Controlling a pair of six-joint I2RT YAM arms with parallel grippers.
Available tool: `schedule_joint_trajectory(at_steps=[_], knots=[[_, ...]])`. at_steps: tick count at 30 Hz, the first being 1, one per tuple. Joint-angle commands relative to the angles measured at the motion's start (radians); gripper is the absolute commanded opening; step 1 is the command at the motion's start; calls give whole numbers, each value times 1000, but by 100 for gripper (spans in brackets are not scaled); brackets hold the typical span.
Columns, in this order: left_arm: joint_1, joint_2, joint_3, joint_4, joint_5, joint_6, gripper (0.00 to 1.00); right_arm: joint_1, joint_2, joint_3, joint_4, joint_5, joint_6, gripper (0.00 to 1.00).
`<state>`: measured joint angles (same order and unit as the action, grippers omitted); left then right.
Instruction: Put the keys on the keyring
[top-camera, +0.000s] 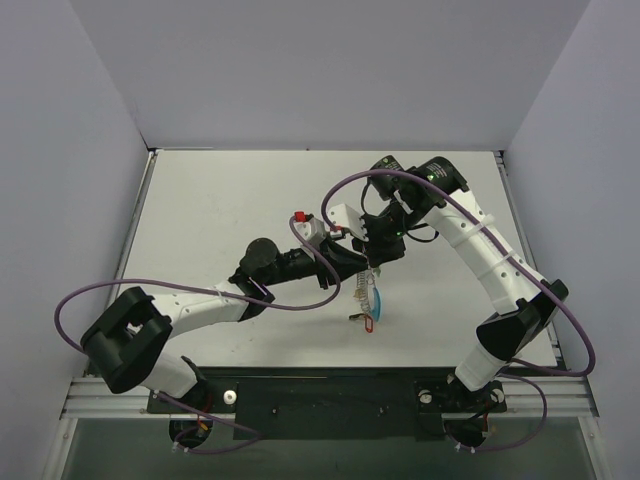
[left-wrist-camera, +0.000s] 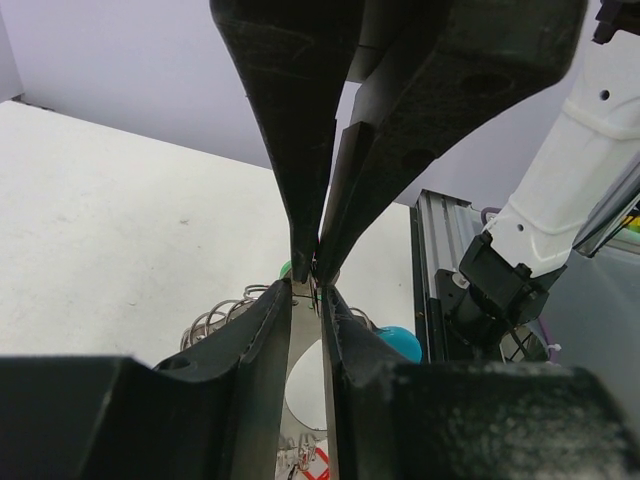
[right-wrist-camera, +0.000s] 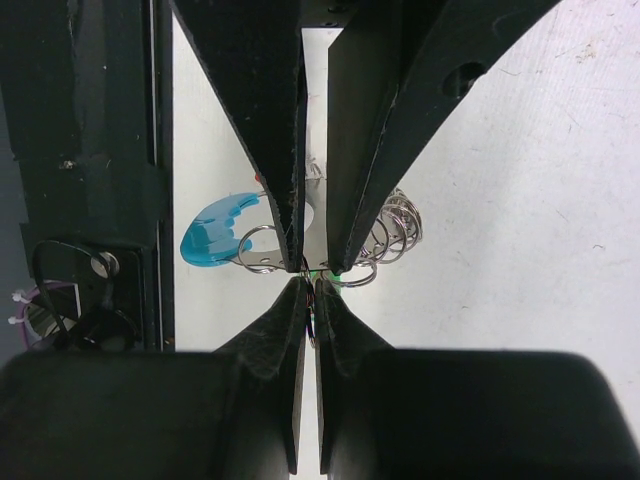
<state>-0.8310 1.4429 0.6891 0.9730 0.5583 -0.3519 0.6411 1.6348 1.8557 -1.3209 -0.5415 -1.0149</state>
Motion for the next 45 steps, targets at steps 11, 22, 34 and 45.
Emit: schedule_joint_trajectory(at_steps=[11, 22, 34, 45], knots=[[-11, 33, 52, 67, 51, -53, 29, -1, -9, 16, 11, -32, 70, 0], [-8, 50, 55, 81, 78, -67, 0, -12, -9, 8, 19, -46, 88, 0], [27, 8, -28, 246, -18, -153, 0, -38, -26, 3, 9, -112, 96, 22], [61, -35, -91, 366, -40, -249, 0, -173, -32, 45, -29, -374, 59, 42]])
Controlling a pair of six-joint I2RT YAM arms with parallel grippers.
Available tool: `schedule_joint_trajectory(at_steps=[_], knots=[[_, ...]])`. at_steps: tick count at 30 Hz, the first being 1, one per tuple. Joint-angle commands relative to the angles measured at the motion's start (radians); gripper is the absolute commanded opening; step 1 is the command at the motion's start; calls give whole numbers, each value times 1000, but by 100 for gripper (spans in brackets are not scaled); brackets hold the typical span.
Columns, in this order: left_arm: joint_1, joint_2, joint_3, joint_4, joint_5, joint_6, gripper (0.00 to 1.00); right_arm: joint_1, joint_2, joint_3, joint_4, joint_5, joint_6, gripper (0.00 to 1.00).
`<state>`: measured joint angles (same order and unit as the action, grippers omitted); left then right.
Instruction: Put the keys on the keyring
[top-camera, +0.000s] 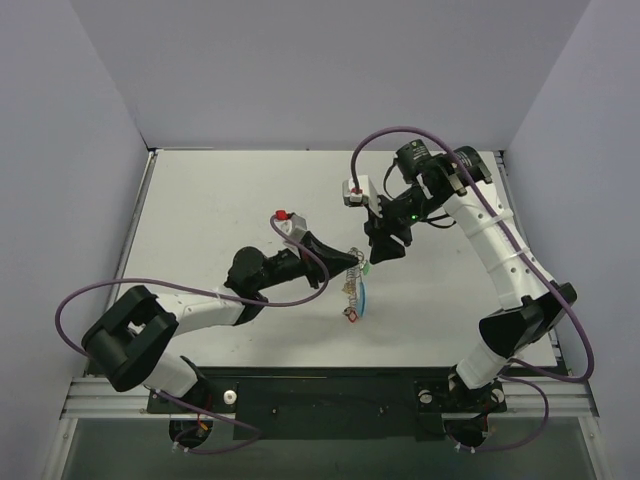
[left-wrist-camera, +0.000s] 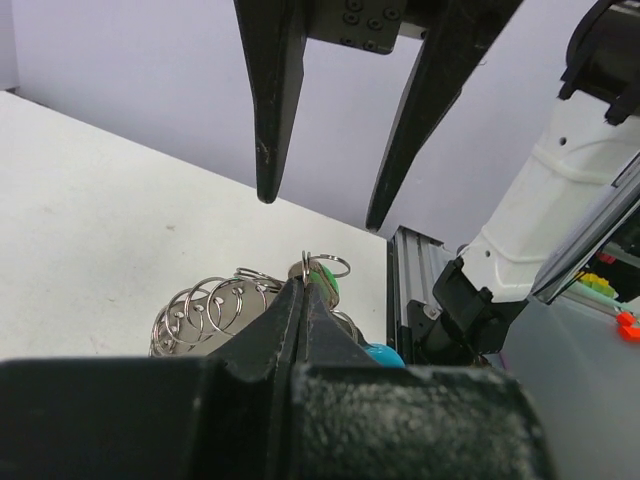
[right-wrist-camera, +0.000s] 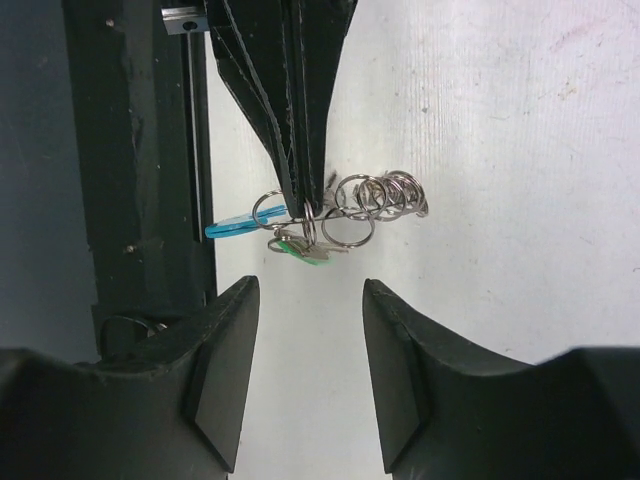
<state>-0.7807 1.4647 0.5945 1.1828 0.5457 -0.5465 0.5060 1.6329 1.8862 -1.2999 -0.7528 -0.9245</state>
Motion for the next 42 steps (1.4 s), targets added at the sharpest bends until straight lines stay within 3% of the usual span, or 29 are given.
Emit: schedule_joint_trajectory(at_steps=[1, 5, 9, 12, 18, 32, 36, 39, 42], knots=[[12, -60, 1, 167, -29, -64, 0, -46, -34, 4, -47, -184, -52, 41], [14, -76, -2, 169, -67, -108, 0, -40, -36, -24, -27, -253, -41, 41], [14, -122, -2, 71, -157, -118, 0, -29, -33, -12, 92, -246, 159, 41], [14, -167, 4, -52, -232, -115, 0, -27, -38, -18, 249, -172, 424, 41], [11, -216, 24, -216, -326, -96, 0, -3, -57, -52, 347, -85, 576, 39], [11, -244, 36, -285, -392, -99, 0, 71, -38, -71, 409, 93, 647, 40], [12, -245, 7, -220, -371, -95, 0, 40, -24, -78, 438, 69, 682, 38], [12, -245, -16, -163, -351, -93, 0, 31, -22, -90, 433, 32, 664, 28], [15, -242, -28, -117, -339, -101, 0, 31, -22, -98, 427, -35, 647, 25]])
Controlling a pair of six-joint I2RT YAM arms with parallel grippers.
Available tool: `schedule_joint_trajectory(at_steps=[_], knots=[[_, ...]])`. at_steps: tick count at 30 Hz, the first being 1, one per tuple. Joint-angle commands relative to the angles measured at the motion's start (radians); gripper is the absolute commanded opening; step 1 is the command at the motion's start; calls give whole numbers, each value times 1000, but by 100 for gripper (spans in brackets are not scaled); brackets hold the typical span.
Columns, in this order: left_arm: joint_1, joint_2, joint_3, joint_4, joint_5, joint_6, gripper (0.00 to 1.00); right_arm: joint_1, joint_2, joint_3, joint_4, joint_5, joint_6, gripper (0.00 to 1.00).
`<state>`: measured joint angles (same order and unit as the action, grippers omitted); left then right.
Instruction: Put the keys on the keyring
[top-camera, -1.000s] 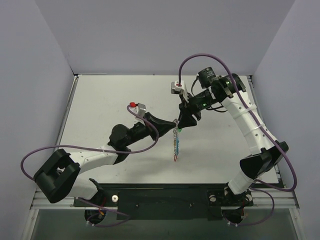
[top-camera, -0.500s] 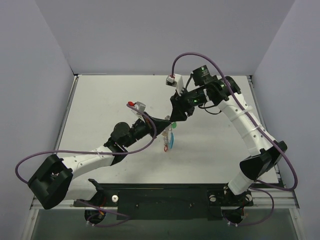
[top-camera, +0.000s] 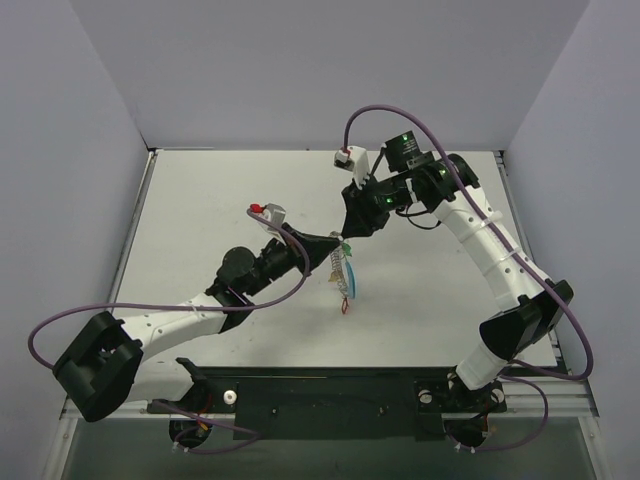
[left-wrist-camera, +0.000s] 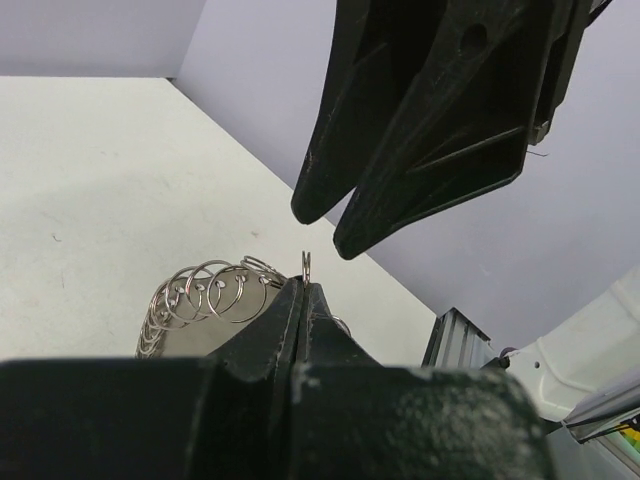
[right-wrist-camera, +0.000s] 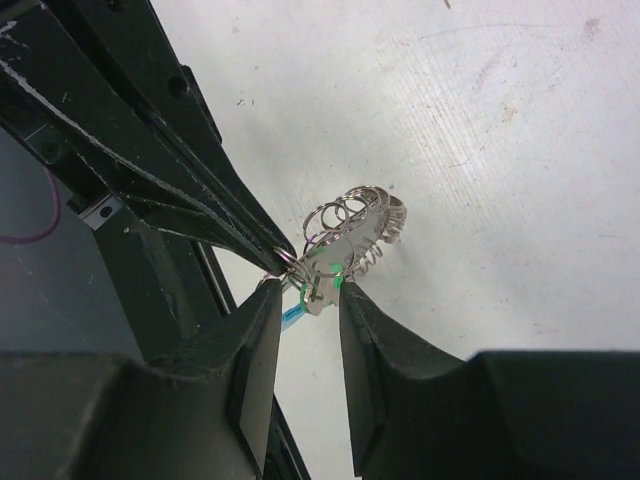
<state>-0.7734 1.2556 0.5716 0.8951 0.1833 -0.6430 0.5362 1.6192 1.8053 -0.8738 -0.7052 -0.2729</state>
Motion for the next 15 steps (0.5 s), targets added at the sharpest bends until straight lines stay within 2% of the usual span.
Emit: schedule_joint_trajectory(at_steps=[1, 3, 15], knots=[[8, -32, -12, 194, 25, -10, 0, 1, -7, -15, -2, -95, -9, 24], [13, -28, -19, 225, 27, -24, 0, 1, -5, -15, -4, -131, -12, 21], [31, -10, -53, 378, 47, -90, 0, -8, 4, -21, -4, -234, -25, 21]])
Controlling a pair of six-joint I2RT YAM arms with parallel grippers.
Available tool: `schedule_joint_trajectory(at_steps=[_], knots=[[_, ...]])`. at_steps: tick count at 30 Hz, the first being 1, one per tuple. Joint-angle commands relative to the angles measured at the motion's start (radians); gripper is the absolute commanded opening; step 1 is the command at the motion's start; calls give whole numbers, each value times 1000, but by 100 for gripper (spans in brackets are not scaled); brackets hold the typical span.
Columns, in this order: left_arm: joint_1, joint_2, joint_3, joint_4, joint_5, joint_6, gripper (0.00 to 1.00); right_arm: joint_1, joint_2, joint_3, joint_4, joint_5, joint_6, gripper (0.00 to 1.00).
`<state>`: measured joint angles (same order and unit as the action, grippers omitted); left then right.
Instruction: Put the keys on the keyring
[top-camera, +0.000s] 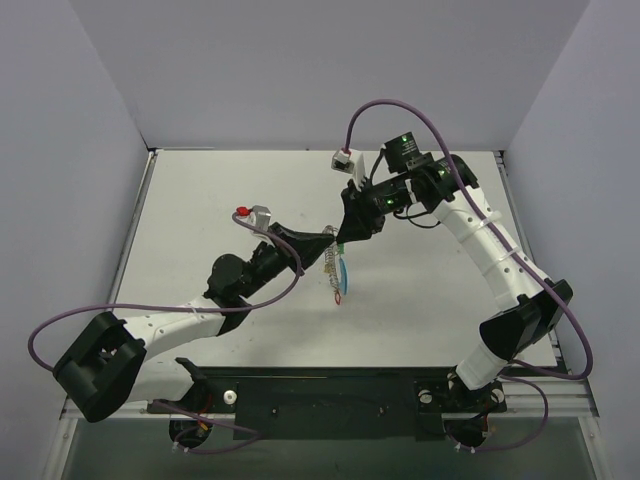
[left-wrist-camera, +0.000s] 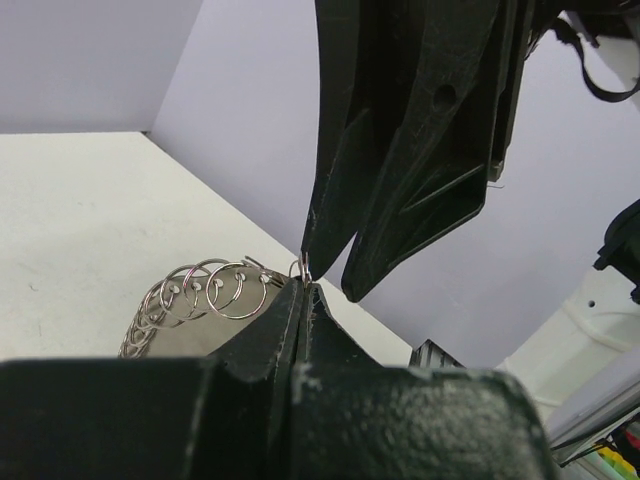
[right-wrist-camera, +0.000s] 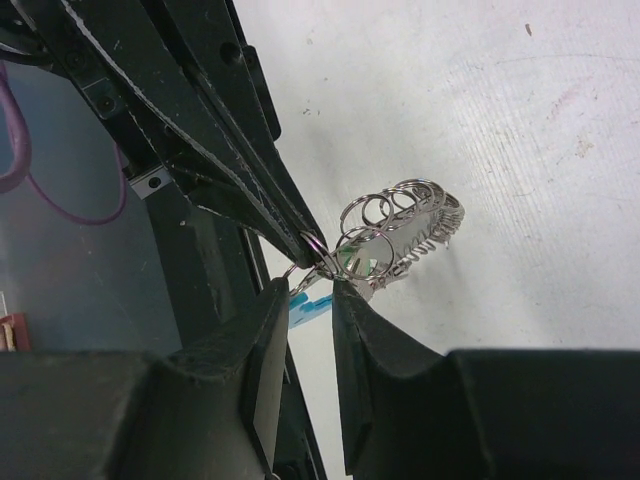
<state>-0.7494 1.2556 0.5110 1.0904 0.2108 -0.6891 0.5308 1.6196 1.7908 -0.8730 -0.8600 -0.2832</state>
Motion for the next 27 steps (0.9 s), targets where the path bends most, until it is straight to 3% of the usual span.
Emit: schedule_joint_trajectory(at_steps=[1, 13, 21, 27], knots=[[12, -4, 7, 198, 27, -47, 0, -3, 5, -4, -3, -80, -14, 22], [35, 10, 0, 235, 70, -76, 0, -77, 6, 76, -6, -276, -13, 27], [39, 47, 14, 289, 124, -98, 0, -74, 16, 71, -4, -251, -19, 26], [41, 50, 17, 305, 131, -104, 0, -60, 19, 56, -3, -243, -20, 20]])
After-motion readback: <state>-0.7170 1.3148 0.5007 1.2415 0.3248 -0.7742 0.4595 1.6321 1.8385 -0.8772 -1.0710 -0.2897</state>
